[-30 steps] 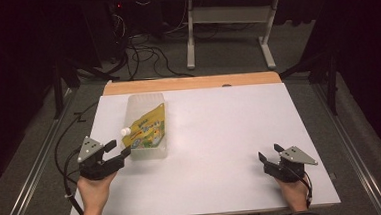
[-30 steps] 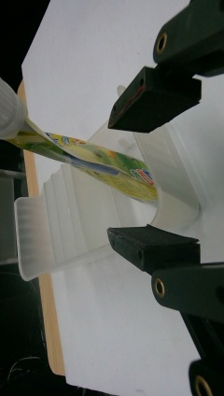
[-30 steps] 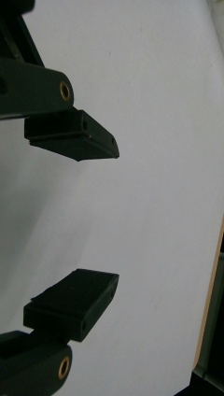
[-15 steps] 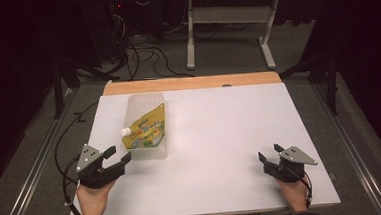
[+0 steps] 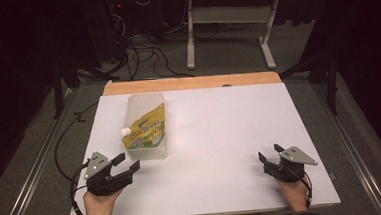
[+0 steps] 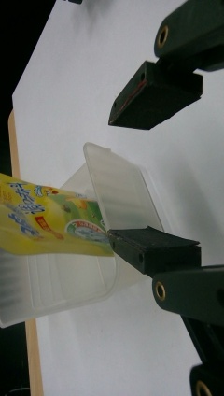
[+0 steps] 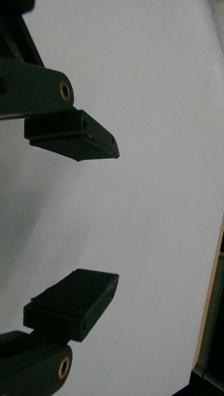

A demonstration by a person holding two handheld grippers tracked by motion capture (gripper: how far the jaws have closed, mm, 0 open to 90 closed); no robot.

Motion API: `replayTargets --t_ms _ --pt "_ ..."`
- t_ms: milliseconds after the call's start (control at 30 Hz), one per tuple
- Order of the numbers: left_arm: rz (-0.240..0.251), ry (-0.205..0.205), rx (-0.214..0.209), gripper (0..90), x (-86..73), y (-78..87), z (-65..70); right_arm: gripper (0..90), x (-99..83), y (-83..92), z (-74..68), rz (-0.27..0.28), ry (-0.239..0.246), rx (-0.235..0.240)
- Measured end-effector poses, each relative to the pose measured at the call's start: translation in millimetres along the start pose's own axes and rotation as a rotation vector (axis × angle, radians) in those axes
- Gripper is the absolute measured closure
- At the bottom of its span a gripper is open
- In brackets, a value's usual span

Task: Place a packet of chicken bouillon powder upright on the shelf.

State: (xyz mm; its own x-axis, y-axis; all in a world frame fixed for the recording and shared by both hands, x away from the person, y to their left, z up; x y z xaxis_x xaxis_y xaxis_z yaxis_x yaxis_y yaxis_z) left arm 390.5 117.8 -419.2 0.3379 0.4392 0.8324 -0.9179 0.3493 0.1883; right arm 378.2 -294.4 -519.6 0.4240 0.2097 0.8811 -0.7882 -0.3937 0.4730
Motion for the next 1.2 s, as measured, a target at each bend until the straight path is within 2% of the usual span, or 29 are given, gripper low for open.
replayTargets --t_ms 133,300,700,800,1200 --pt "-0.006 -0.001 -0.007 38.6 -5.8 0.3 5.2 34.4 0.1 0.0 0.0 0.0 0.003 -0.001" --pt "-0.015 -0.023 -0.016 38.1 -10.9 -1.2 10.9 34.4 0.1 0.1 0.0 0.001 0.002 0.0" --pt "-0.045 -0.048 -0.047 36.0 -28.6 -11.5 29.2 34.5 0.2 0.2 0.0 0.003 0.002 0.0" --pt "-0.053 -0.034 -0.062 34.8 -31.7 -13.7 34.7 34.5 0.0 0.4 -0.2 0.001 0.0 -0.001" --pt "-0.073 -0.045 -0.096 32.7 -45.6 -25.1 54.5 34.5 0.5 0.5 0.0 0.006 0.006 -0.001"
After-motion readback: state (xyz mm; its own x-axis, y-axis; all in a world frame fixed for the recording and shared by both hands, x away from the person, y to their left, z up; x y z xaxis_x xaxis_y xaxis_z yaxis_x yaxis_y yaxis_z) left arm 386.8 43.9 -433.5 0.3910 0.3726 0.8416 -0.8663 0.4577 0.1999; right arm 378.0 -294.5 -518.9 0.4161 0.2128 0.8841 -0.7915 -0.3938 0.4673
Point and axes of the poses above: each handheld gripper's, and its own axes: y roughly backward along the jaws, x roughly out of its top, z roughly to its right, the point moved 9 cm from there along -y, roughly forward along the jaws, and after that the axes turned 10 degrees about x, right-handed, at the moved point
